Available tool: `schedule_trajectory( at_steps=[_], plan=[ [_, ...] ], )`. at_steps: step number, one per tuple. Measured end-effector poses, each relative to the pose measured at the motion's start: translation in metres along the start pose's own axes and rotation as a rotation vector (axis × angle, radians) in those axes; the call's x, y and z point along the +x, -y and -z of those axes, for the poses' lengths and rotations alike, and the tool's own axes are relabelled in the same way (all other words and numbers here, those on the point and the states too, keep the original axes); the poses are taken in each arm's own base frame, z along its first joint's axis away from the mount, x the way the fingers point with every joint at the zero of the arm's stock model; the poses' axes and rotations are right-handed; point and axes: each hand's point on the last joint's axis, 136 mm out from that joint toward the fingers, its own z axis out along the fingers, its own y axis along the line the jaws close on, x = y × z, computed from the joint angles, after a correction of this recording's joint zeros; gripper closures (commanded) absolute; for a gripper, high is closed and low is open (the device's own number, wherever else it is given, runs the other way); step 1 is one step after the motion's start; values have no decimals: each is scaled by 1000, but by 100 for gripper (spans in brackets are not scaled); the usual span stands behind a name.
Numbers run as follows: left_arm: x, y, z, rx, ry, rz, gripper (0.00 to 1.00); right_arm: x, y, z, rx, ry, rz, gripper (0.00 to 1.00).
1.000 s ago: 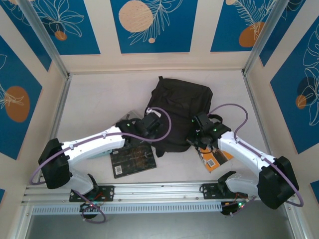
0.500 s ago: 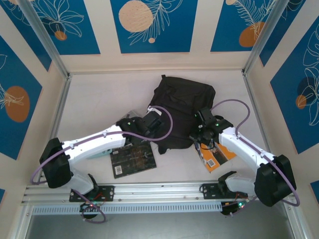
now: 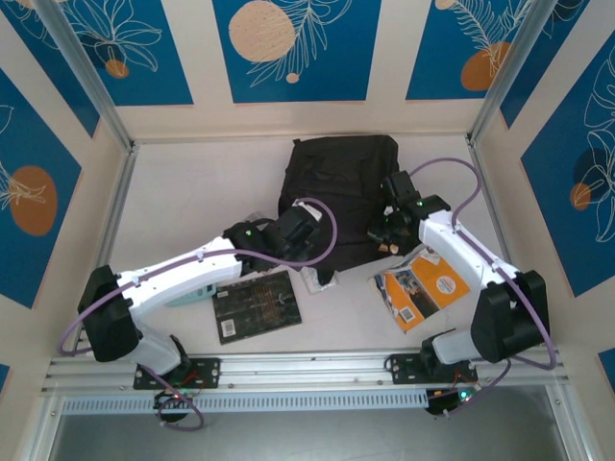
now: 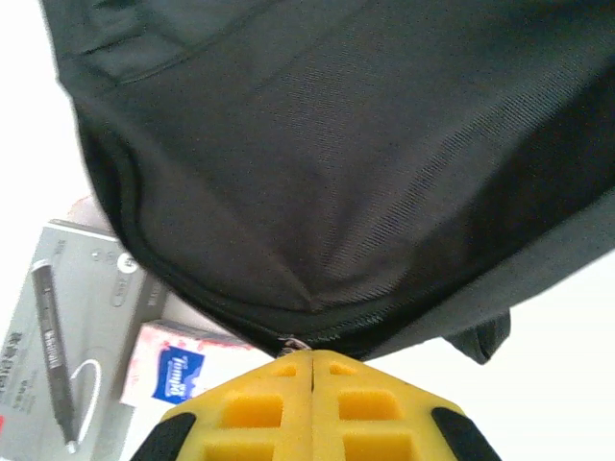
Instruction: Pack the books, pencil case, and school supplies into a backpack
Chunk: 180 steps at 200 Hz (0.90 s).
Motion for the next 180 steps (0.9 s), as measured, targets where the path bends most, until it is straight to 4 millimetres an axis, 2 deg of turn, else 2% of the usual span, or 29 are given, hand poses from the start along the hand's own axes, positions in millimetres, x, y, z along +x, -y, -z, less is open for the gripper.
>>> schedule_trajectory(
  at_steps=[10,17,21,31,39,50,64,82,102,114,127,140,153,180],
  plan=[
    [-3,8,0,22,0,-5,100,-10,-1,0,3,6,2,100],
    [-5,14,-1,35,0,-10,100,-16,0,0,8,10,-1,96],
    [-6,18,-1,44,-1,-13,100,-19,1,0,13,12,-4,90],
    [-9,26,-4,59,-5,-18,100,-28,5,-1,35,22,-15,67],
    [-12,31,-6,69,-6,-18,100,-35,10,0,60,42,-23,53],
    [-18,37,-7,82,-3,-16,100,-43,13,4,89,75,-23,41],
    [-26,43,-7,97,6,-8,100,-54,17,15,129,129,-28,34],
    [-34,45,-3,107,20,-1,100,-57,20,34,158,193,-34,33],
    [-39,46,0,114,31,8,100,-51,18,64,133,249,-55,43],
    [-40,46,1,116,32,11,100,-46,15,80,86,272,-78,48],
    [-39,47,1,119,28,11,100,-34,11,90,13,268,-124,47],
    [-38,47,1,123,25,16,100,-19,8,89,-44,224,-174,41],
    [-38,48,1,129,23,21,100,-3,5,79,-90,152,-235,35],
    [-37,50,1,135,21,25,100,25,-6,55,-149,-2,-357,32]
  ],
)
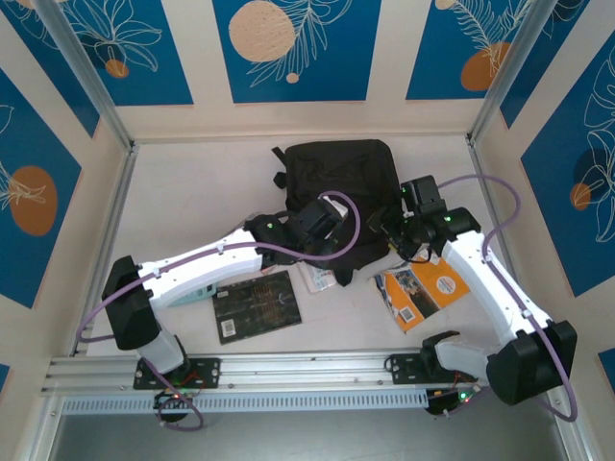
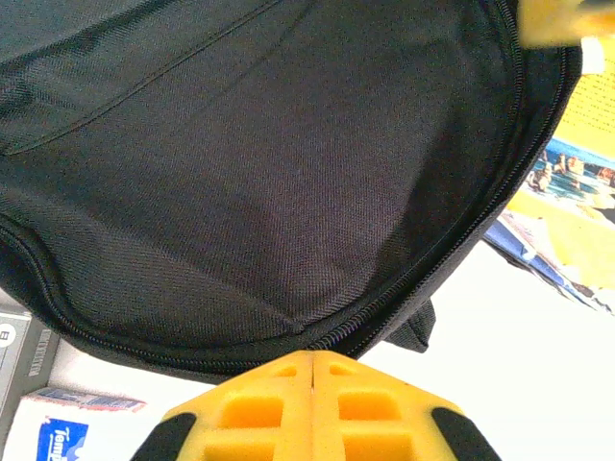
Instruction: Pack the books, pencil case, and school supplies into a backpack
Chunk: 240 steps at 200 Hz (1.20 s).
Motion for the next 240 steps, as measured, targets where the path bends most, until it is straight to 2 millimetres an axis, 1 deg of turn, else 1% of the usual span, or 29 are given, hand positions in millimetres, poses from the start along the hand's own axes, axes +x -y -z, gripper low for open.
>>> schedule_trajectory(
  at_steps=[15,34,53,65,87,114,115,118,119,132,139,194,240],
  plan=[
    [0,2,0,4,0,-3,100,12,-7,-9,-16,-62,-53,32],
    [1,3,1,6,1,-5,100,23,-15,-21,-23,-120,-104,36],
    [0,3,2,7,4,-5,100,31,-15,-33,6,-157,-151,39],
    [-1,2,4,5,8,-4,100,35,-13,-39,32,-172,-179,43],
    [1,1,4,-1,7,-5,100,39,-6,-46,73,-177,-210,61],
    [5,-4,1,-25,0,-12,100,43,5,-47,123,-165,-222,84],
    [5,-4,1,-26,-1,-12,100,43,6,-48,125,-165,-219,86],
    [6,-4,1,-29,-1,-13,100,43,7,-48,131,-160,-226,87],
    [6,-4,0,-30,-1,-13,100,43,7,-48,133,-159,-225,89],
    [6,-7,0,-45,1,-15,100,43,10,-48,150,-149,-217,98],
    [6,-9,0,-54,3,-18,100,44,11,-48,157,-143,-208,100],
    [12,-29,-6,-156,-2,-71,100,45,14,-49,179,-113,-155,100],
    [15,-38,-12,-218,-8,-111,100,46,16,-52,182,-107,-132,100]
  ],
)
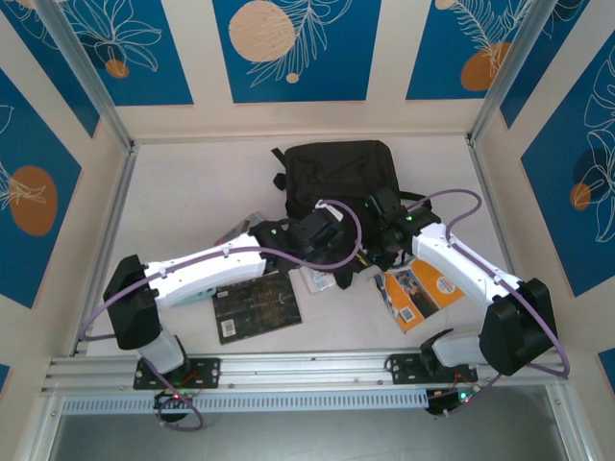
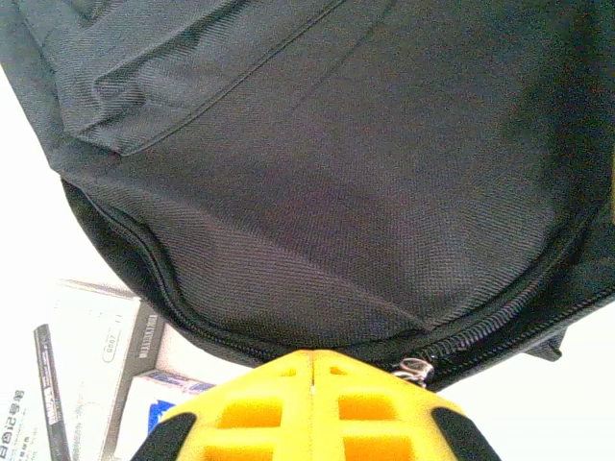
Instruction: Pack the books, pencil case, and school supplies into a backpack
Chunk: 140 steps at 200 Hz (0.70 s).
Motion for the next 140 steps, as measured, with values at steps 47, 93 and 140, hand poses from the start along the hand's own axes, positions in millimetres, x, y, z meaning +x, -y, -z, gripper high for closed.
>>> schedule_trajectory(
  at_steps=[47,93,140],
  plan=[
    [7,-10,-8,-26,-16,8,100,0,2,-1,-3,3,20,100],
    [6,-17,-12,-35,-17,27,100,0,3,0,-21,11,32,100],
    [9,-24,-16,-27,-33,55,100,-5,8,-1,-22,19,31,100]
  ],
)
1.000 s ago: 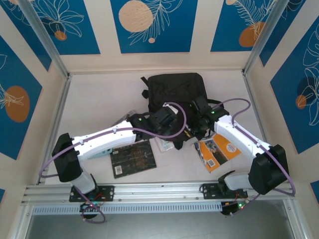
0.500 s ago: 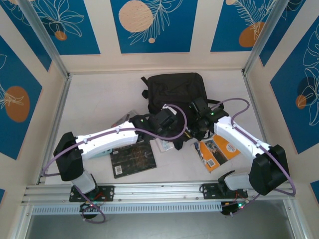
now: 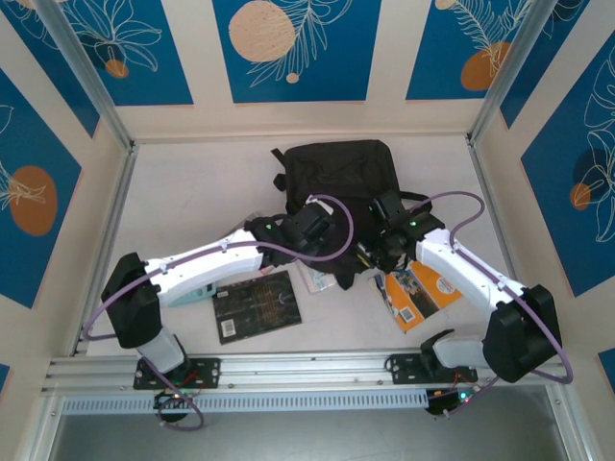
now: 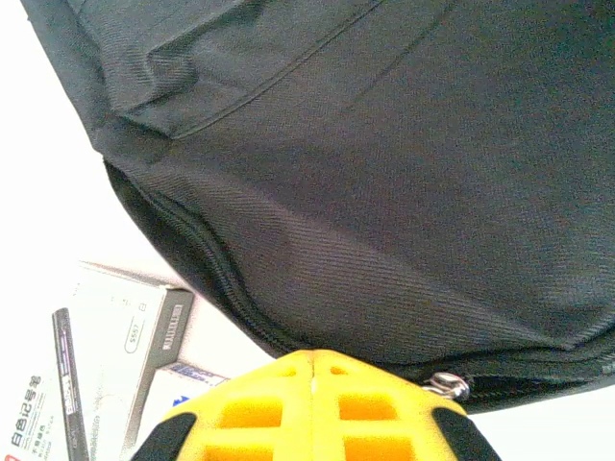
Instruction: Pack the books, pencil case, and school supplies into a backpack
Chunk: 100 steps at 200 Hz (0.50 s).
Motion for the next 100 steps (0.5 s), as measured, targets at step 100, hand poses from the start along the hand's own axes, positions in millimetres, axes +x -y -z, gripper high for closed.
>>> schedule_trajectory(
  at_steps=[100],
  plan=[
    [2,-24,-8,42,-19,111,100,-11,0,8,-22,48,62,100]
  ],
)
